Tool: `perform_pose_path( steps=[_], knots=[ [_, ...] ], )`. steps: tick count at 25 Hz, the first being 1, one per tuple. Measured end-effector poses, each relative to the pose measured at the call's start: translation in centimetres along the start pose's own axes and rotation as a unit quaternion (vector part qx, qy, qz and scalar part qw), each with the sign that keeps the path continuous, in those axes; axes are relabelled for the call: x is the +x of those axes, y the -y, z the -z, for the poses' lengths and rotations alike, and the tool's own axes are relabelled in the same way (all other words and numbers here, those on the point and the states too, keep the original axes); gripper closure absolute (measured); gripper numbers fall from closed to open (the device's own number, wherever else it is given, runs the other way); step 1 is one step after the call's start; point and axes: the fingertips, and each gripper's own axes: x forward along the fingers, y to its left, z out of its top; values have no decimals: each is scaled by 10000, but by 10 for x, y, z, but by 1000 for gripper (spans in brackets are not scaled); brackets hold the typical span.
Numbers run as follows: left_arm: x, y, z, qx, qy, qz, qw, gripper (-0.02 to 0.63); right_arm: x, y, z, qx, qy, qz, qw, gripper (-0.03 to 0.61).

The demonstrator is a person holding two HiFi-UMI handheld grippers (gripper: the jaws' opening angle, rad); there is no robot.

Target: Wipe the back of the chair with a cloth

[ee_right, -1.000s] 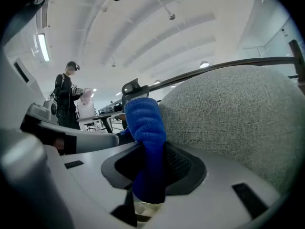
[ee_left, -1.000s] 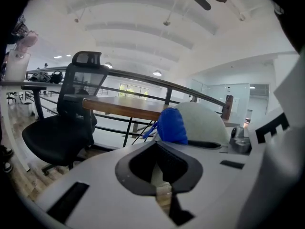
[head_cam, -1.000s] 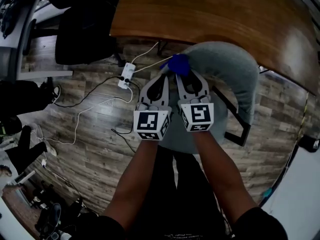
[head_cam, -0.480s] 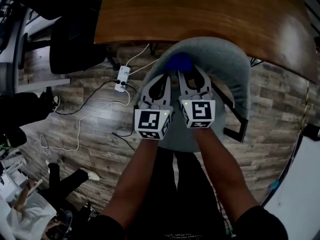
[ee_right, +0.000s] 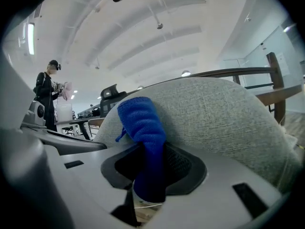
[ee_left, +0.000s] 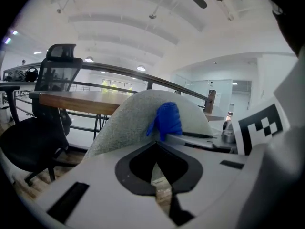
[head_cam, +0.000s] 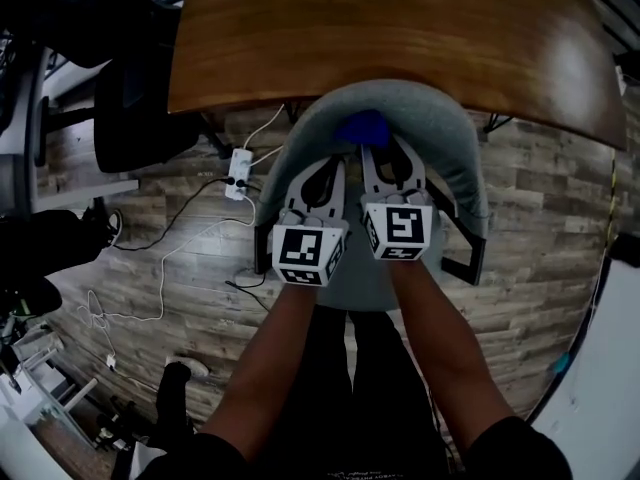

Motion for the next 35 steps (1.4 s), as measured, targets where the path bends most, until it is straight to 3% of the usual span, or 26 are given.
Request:
perform_pose_path(
  steps=[15,27,30,35],
  knots=[
    [35,70,-5,265,-24,667,9974,607,-53,90,3,180,47,1062,9942,468],
    [41,119,6,349,-130,1187,9922,607,-97,123,8,365,147,1630,9858,468],
    [39,115,4,245,-82,1146,9931,607,-100,116,10,230,77,1566,9874,468],
    [21,80,14,-22,-126,718,9973,607,-82,72,20,20,-113,910,9958,468]
  ],
)
